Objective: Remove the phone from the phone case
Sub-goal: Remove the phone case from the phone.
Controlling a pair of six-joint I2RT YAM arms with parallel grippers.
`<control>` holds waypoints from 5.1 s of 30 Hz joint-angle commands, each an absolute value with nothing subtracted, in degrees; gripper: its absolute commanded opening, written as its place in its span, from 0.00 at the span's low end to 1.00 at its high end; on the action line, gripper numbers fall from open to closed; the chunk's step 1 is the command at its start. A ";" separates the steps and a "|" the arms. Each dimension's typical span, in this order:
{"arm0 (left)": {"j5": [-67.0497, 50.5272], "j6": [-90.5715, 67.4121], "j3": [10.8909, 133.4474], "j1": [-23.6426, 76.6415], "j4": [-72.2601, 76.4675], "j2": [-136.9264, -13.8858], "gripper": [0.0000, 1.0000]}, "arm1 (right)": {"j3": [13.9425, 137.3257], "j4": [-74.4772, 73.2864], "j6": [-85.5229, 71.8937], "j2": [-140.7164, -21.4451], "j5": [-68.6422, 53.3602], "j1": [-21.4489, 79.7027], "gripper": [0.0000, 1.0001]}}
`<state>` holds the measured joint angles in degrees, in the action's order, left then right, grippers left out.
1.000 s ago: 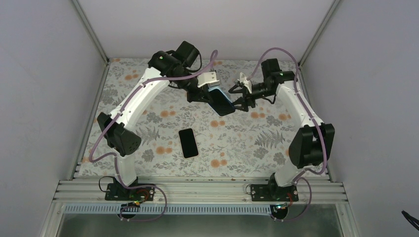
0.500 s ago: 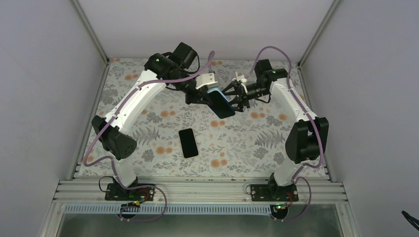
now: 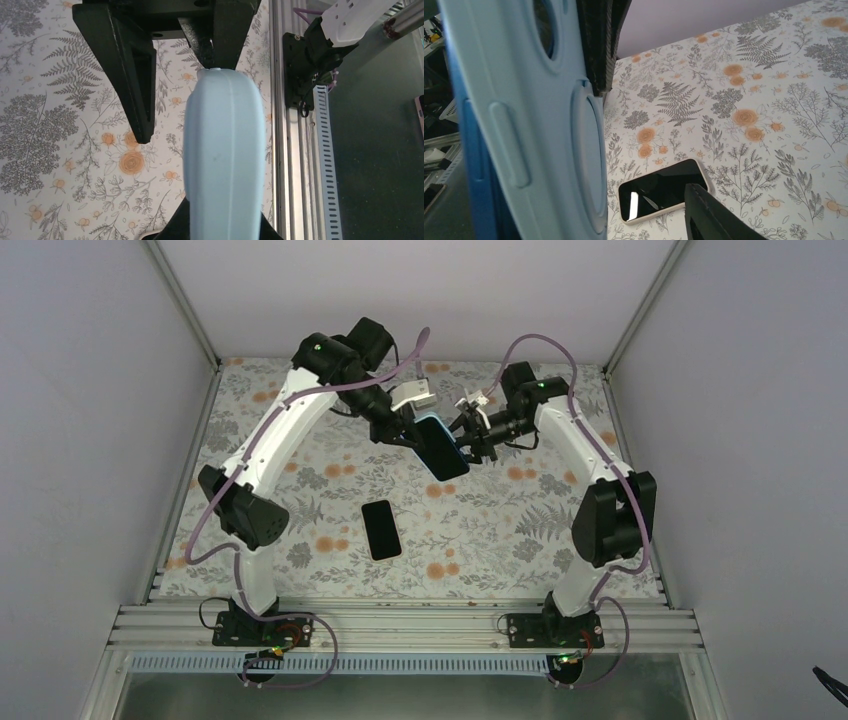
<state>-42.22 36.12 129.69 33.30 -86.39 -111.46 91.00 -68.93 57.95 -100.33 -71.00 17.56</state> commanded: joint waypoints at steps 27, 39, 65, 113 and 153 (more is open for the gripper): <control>-50.81 40.73 136.28 33.87 -69.81 -120.80 0.81 | 94.07 -73.57 55.69 -95.67 -85.02 20.30 0.03; -43.59 40.69 121.34 31.91 -61.26 -108.21 1.00 | 92.59 -71.36 51.82 -101.24 -81.55 11.37 0.03; 14.05 41.86 84.67 52.03 -0.19 -94.65 1.00 | 85.34 -17.88 -10.23 -88.59 -35.77 7.25 0.03; 25.69 34.10 94.29 52.51 10.13 -106.79 0.99 | 83.57 -16.52 -13.83 -85.80 -40.31 7.32 0.03; 42.58 55.81 91.67 47.37 45.64 -114.69 0.31 | 75.72 -1.81 -29.40 -87.67 -68.83 6.73 0.03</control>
<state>32.27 55.40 88.16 54.50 38.11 -113.62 77.84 1.80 -27.38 -90.39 -49.80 6.17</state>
